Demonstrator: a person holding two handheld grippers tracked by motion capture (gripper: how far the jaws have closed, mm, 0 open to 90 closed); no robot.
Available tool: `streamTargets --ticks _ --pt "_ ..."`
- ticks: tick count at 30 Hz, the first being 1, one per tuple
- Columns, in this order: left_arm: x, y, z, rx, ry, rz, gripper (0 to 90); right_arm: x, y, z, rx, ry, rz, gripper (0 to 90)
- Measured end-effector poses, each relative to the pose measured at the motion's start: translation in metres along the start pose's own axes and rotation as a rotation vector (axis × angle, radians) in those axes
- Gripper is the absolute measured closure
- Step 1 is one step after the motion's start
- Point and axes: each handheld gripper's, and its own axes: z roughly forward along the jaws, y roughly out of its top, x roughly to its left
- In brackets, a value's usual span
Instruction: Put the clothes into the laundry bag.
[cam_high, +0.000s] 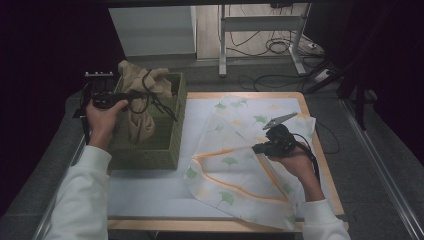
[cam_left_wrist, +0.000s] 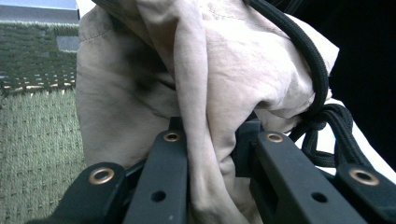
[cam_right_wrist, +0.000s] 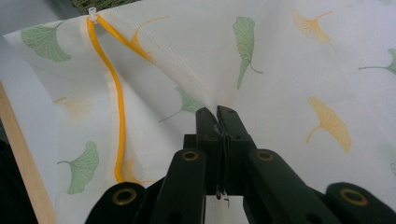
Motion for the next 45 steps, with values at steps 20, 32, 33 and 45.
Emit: streamTargets --ticks 20,32,33,45 --pt "-0.017 -0.003 -0.022 -0.097 -0.041 0.029 79.5 0.000 0.000 -0.001 -0.003 0.002 0.003 87.0" --pt "-0.030 -0.003 -0.035 -0.139 -0.069 0.062 79.5 0.000 0.000 -0.001 -0.001 0.000 0.006 87.0" --pt "-0.032 -0.003 -0.037 -0.140 -0.072 0.067 79.5 0.000 0.000 -0.001 -0.002 0.000 0.005 87.0" --pt "-0.050 -0.004 -0.046 -0.160 -0.109 0.104 79.5 0.000 0.000 -0.002 -0.001 0.000 0.004 87.0"
